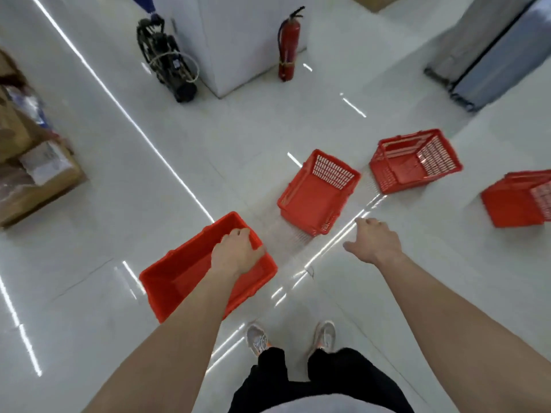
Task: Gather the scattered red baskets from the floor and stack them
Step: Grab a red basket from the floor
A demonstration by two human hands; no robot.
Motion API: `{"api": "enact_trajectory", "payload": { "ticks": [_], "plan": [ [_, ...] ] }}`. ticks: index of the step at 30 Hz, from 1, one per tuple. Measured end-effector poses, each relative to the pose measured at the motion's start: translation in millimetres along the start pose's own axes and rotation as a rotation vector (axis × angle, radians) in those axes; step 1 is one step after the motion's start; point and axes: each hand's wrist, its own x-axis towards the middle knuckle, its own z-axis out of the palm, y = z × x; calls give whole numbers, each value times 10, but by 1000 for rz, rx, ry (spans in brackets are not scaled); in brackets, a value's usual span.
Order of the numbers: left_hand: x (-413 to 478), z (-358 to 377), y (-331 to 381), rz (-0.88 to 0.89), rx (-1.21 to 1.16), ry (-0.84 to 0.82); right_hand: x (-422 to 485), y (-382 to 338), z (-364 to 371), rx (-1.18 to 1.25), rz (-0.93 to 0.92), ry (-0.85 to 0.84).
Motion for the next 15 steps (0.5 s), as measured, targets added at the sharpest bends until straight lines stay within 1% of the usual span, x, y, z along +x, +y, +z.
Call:
{"api": "enact_trajectory", "payload": {
  "ticks": [4, 8, 11, 15],
  "plan": [
    [0, -164, 1149, 216, 144, -6, -354, 1061, -221, 90, 188, 54],
    [-71, -48, 2231, 410, 281, -2, -620, 2126, -255, 205, 365, 60],
    [-158, 172, 2978, 496, 364, -15, -786, 2885, -205, 275, 455, 68],
    [-244, 529, 3945, 561, 426, -39, -965, 3857, -177, 330, 527, 65]
  ]
}}
